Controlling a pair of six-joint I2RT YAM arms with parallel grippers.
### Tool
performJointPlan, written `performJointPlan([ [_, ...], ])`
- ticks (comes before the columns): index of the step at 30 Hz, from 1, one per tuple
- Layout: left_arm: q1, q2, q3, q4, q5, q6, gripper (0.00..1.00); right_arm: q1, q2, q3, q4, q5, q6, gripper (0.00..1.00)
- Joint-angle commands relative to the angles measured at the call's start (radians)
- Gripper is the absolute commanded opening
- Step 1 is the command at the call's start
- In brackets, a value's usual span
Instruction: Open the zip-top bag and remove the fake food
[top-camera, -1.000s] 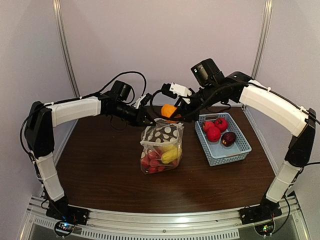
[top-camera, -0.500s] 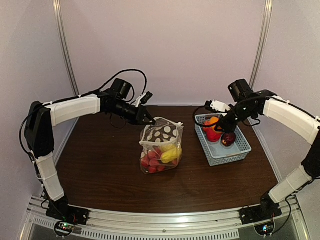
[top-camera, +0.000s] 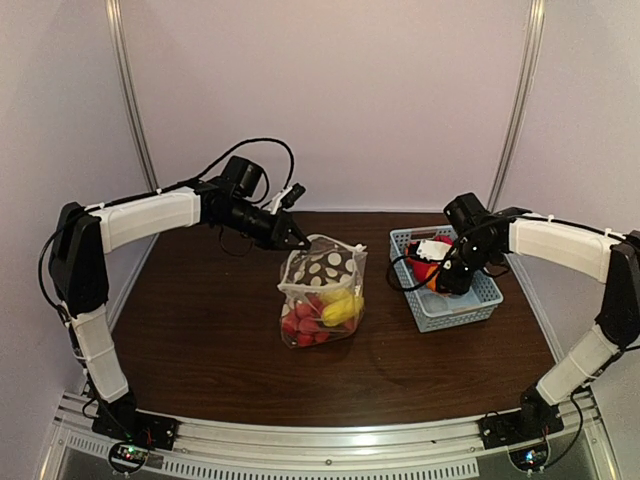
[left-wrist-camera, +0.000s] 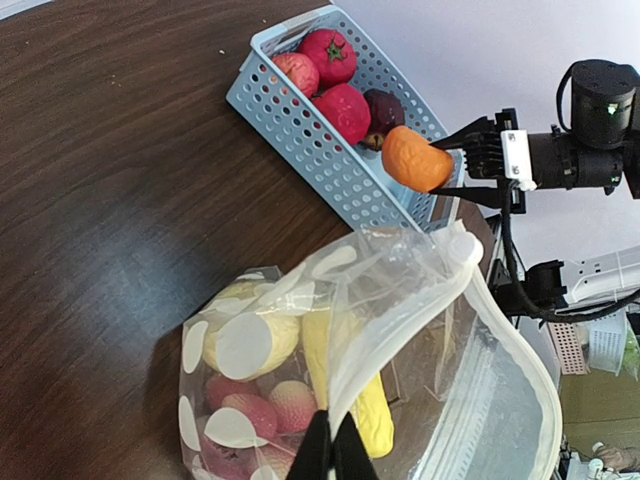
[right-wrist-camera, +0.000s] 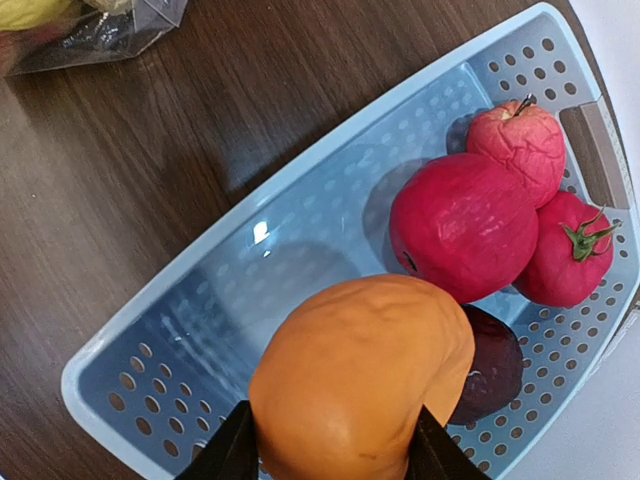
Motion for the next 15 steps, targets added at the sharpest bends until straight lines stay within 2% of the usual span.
performJointPlan([
  [1, 0.01, 0.004, 0.024, -0.015, -0.003, 0.023, 0.0, -0.003, 0.028, -0.036, 0.071, 0.034, -0.014, 0.42],
  [15, 0.009, -0.002, 0.014, -0.003, 0.023, -0.001, 0.0, -0.003, 0.125, -0.065, 0.196, -0.017, -0.021, 0.42],
])
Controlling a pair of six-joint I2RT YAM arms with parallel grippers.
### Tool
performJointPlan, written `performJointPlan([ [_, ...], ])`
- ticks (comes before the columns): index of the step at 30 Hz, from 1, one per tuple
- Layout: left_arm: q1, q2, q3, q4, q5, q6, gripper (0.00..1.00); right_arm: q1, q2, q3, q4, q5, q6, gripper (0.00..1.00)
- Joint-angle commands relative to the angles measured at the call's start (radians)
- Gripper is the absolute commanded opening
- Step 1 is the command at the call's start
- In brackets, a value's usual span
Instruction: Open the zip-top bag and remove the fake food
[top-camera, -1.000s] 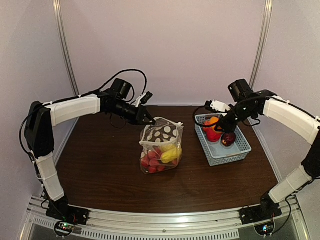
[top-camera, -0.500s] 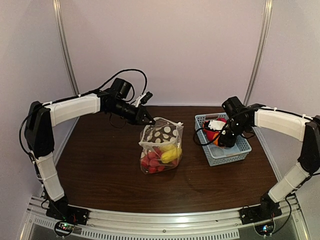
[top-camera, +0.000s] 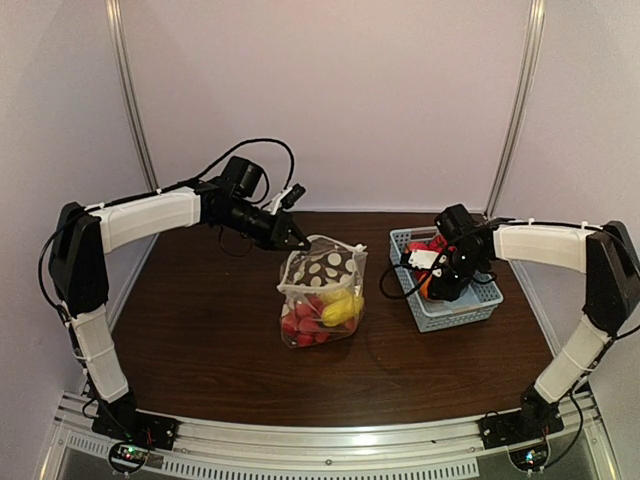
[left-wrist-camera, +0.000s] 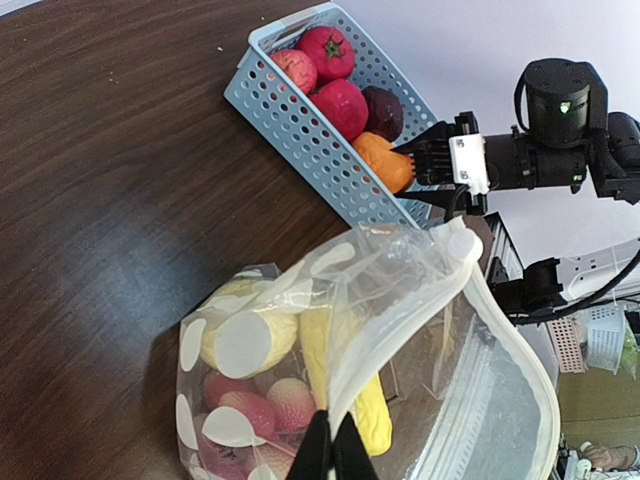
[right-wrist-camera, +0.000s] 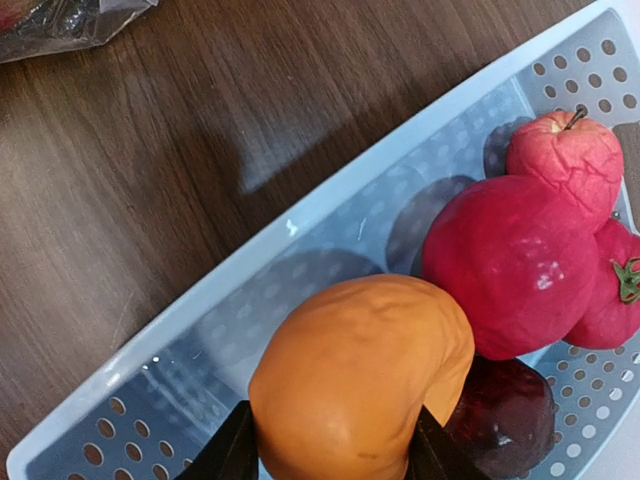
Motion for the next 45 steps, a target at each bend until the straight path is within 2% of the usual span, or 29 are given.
performJointPlan([
  [1, 0.009, -0.003, 0.014, 0.006, 0.018, -0.006, 0.0, -0.003, 0.02, -0.028, 0.081, -0.009, -0.001, 0.43],
  [10, 0.007, -0.002, 0.013, 0.011, 0.019, -0.014, 0.0, -0.003, 0.06, -0.046, 0.155, -0.005, -0.002, 0.5],
  [14, 0.007, -0.004, 0.008, 0.011, 0.025, -0.014, 0.0, -0.003, 0.078, -0.04, 0.153, -0.012, 0.013, 0.57],
  [20, 0.007, -0.004, -0.001, 0.011, 0.027, -0.011, 0.0, -0.003, 0.032, -0.007, 0.095, -0.083, 0.047, 0.72],
  [26, 0.007, -0.007, -0.006, 0.01, 0.03, -0.005, 0.0, -0.003, -0.073, 0.062, -0.008, -0.15, 0.082, 0.76],
  [31, 0.007, -0.007, -0.004, 0.011, 0.031, 0.005, 0.0, -0.003, -0.124, 0.194, -0.093, -0.202, 0.085, 0.77],
  [37, 0.004, -0.009, -0.001, 0.012, 0.04, 0.009, 0.0, 0.02, -0.093, 0.401, -0.181, -0.293, 0.043, 0.73],
  [42, -0.021, -0.009, -0.004, 0.031, 0.051, 0.009, 0.0, 0.097, -0.02, 0.555, -0.199, -0.349, 0.025, 0.65],
  [45, -0.037, -0.009, -0.003, 0.048, 0.062, 0.002, 0.0, 0.179, 0.048, 0.641, -0.229, -0.371, 0.012, 0.57],
])
